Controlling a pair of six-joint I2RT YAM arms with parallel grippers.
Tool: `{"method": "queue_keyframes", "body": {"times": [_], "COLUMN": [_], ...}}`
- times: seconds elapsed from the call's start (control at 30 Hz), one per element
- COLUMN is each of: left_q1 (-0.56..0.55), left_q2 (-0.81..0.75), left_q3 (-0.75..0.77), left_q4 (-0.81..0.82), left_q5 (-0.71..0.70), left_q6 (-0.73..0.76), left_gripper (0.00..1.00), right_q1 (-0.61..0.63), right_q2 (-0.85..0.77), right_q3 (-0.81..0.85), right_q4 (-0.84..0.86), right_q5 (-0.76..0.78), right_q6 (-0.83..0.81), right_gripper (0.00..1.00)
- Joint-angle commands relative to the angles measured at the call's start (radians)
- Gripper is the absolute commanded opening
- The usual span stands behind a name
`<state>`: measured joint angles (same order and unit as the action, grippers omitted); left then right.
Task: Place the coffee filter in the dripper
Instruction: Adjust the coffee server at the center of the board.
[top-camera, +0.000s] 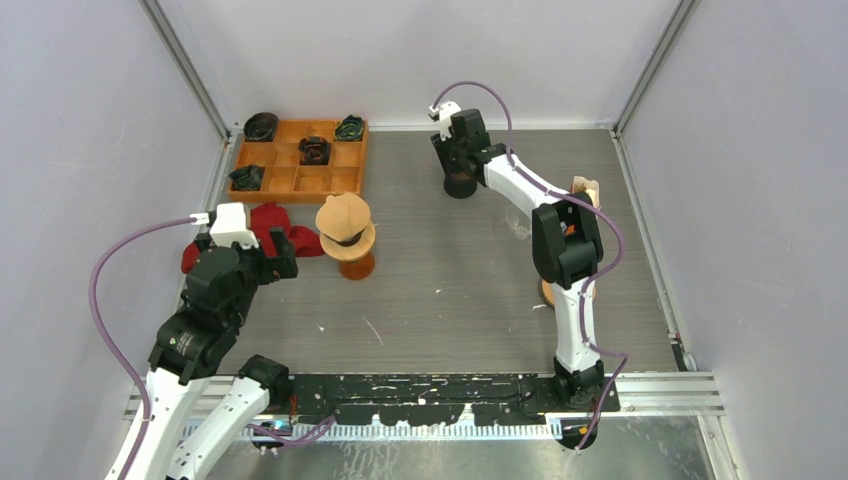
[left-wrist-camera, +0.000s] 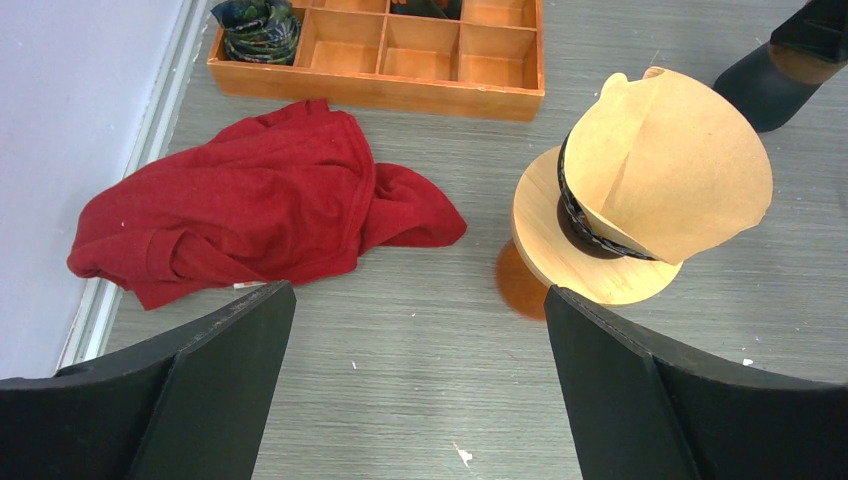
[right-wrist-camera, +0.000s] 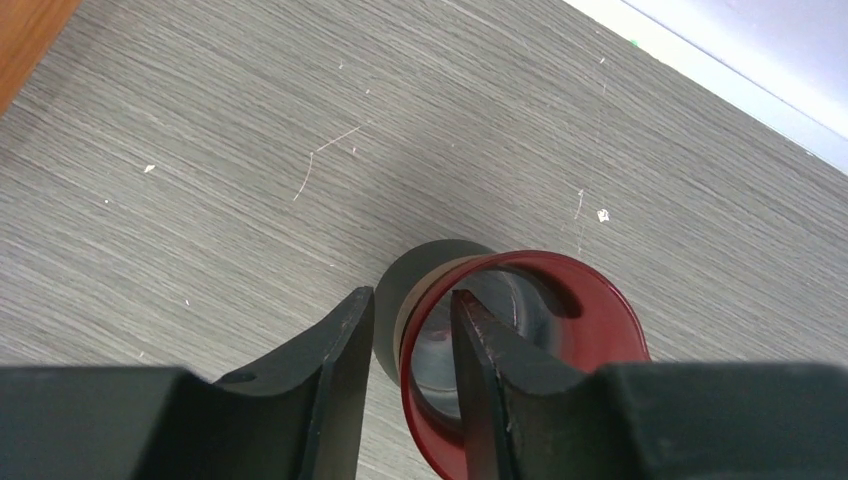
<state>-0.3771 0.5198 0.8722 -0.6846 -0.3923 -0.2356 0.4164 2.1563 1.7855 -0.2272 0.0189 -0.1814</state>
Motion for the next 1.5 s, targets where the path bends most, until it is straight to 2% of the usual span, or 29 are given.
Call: {"method": "queue_keyframes", "body": {"times": [0.0,0.23,0.43,0.7,1.17,1.47], "left_q1": [0.007,0.008,0.009,0.009,0.01,0.01], "left_q2": [0.002,-0.001,-0.007,-0.023,-0.043,-0.041], "left_q3": [0.002,0.002,0.002,0.002,0.0,-0.001], "left_q4": [0.062,0.063,0.063,0.062,0.057,0.057], "left_q5": [0.001,0.003,0.006,0.01,0.01,0.002], "left_q6": [-0.004,-0.005,-0.004,-0.005,-0.006,-0.005], "left_gripper": [0.99,0.99,0.99,0.99,0.99,0.99], "right_q1": [0.002,0.003,0.013,0.066,0.31,0.407], "right_q2": [-0.025,-0.054,-0.13,-0.274,-0.531,-0.644], "right_q3": [0.05,0.044,-0.014,-0.172,-0.438,-0.578], "right_q4": [-0.037,-0.089,-0.111,-0.124,-0.18,-0.182], "right_q5": [-0.02,-0.039,-0.057,-0.028,0.239,0.291], "right_q6": [0.001,0.016,0.043,0.112,0.242,0.333], "right_gripper": [0.37,0.15,0.1,0.1,0.1,0.11]}}
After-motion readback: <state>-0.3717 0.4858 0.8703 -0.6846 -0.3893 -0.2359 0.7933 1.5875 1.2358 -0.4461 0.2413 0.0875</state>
